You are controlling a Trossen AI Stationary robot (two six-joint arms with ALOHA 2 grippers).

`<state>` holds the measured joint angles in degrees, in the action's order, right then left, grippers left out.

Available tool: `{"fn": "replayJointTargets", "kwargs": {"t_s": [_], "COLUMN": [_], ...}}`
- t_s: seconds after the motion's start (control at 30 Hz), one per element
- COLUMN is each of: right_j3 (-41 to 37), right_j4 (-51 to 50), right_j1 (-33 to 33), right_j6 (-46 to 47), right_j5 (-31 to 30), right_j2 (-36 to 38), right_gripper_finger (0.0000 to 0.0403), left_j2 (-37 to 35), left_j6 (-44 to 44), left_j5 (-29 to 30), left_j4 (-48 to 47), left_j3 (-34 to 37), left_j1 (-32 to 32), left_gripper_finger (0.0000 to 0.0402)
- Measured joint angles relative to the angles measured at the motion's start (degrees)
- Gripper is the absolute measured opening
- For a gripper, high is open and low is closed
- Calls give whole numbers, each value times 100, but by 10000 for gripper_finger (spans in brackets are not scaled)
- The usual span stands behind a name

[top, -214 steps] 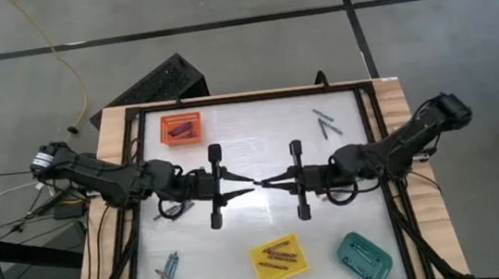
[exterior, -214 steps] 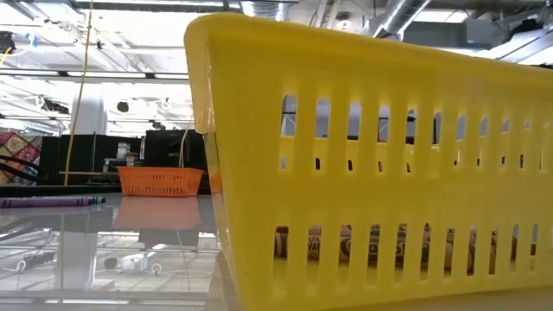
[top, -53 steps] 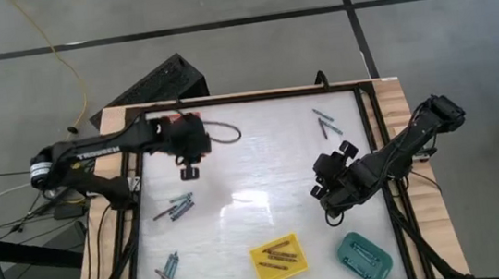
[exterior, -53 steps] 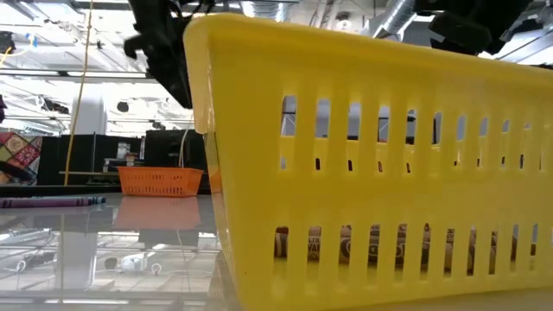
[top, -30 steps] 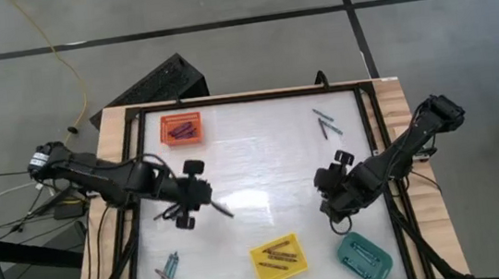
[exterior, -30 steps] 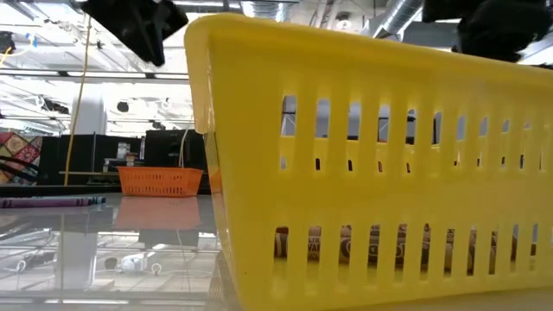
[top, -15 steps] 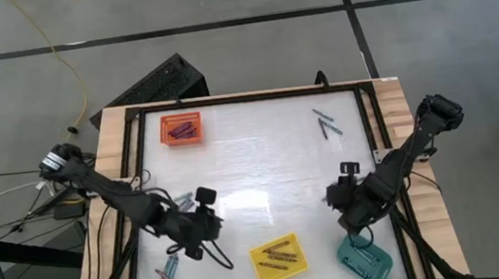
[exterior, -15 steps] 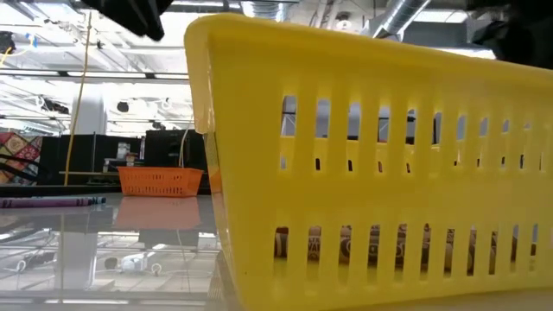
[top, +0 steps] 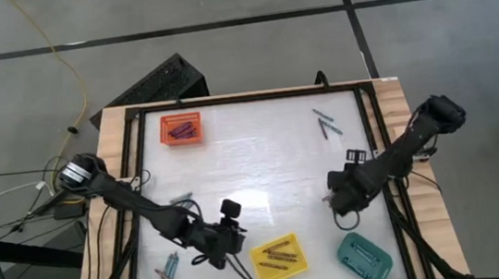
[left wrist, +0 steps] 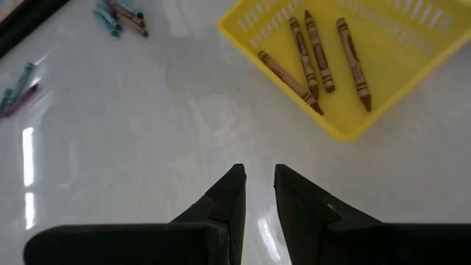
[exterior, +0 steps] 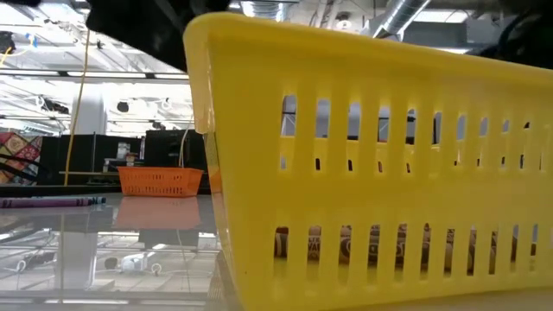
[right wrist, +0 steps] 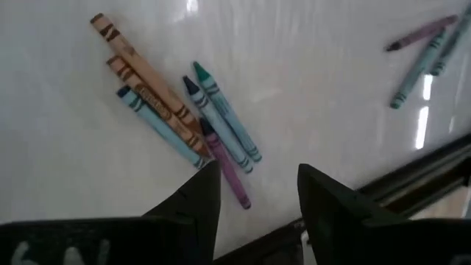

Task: Sort crayons
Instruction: Put the green crayon into the green bin

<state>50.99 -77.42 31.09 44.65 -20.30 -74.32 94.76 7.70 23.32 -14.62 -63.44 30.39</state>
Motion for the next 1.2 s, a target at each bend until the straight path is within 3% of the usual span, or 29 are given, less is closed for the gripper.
{"fn": "replayJointTargets", "kwargs": {"t_s": [0.37,0.53,0.83,1.2], "right_j3": [-586,-729,-729,-727], "right_j4": [1012,1528,1750,3601], "right_j1": [-1393,-2471,-4591,-6016], "right_j6": [-1878,-2158,-2394,-3169], "right_j5": [-10,-425,-270,262], "right_j2": [13,65,163,238], "right_gripper_finger": [150,142,138,138], "left_j2": [90,97,99,101], "left_j6": [85,90,17,20], "left_j5": [-263,-259,-261,-508], "left_j4": [306,537,589,813], "left_j3": [2,0,0,0], "left_j1": [-116,-120,-120,-118], "left_gripper_finger": [64,64,64,64]}}
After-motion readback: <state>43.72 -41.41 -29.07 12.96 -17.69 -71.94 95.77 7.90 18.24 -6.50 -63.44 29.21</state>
